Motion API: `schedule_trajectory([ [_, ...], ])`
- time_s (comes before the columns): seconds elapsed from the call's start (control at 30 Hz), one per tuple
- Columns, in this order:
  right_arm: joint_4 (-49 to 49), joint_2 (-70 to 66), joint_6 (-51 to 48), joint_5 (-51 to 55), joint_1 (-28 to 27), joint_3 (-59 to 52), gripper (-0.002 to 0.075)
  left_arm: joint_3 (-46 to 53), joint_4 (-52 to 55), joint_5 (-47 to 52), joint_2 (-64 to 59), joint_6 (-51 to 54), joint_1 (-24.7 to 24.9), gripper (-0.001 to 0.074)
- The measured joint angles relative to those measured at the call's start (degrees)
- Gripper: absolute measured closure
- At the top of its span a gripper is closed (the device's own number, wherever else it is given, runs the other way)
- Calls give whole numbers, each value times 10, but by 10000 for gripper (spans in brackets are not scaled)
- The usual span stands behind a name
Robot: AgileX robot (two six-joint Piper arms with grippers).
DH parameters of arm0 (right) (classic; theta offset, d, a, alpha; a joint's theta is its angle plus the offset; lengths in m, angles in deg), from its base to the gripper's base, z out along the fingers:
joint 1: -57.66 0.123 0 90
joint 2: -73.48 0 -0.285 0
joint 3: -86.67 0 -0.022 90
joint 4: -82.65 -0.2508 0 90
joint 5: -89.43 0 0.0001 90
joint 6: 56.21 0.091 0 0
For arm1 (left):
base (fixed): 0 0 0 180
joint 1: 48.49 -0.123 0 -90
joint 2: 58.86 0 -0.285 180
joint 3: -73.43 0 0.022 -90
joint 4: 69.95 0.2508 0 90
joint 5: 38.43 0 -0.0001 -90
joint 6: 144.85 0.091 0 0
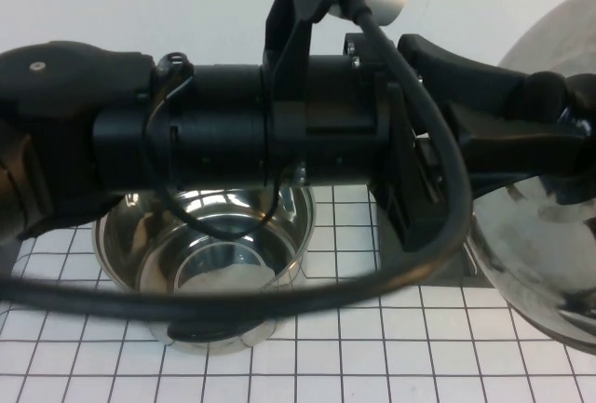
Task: Put pot lid on rack
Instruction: Hand over the pot lid, then place the pot lid on the pot rack
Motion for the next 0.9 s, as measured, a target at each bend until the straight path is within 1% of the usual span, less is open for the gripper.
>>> schedule_trajectory([
  [0.07,0,-8,-15,0,0,0,596,0,-2,-3,-6,-5,0,390],
  [0.13,1,-13,-38,4,0,0,605,0,-4,-5,-11,-8,0,340],
  [0.2,3,-19,-65,7,0,0,617,0,-6,-5,-14,-11,0,269],
  [0.27,5,-21,-82,7,0,0,625,0,-7,-6,-14,-12,0,229],
  [0.4,9,-30,-103,-9,1,0,636,0,19,-22,-14,-27,0,218],
  [0.47,16,-40,-116,-48,1,0,674,0,47,-22,-13,-37,1,236],
  [0.53,22,-57,-128,-82,0,-1,677,-1,78,-26,-12,-52,2,277],
  [0.6,22,-77,-141,-90,0,-1,677,-1,109,-37,-11,-70,2,346],
  [0.67,23,-102,-159,-91,0,1,677,-1,145,-50,-8,-90,0,428],
  [0.8,23,-173,-196,-73,0,40,678,-1,230,-52,5,-158,-20,638],
  [0.83,23,-191,-203,-63,0,51,678,-1,254,-51,11,-182,-29,673],
  [0.9,23,-240,-220,-40,0,83,678,-1,299,-45,22,-234,-48,708],
])
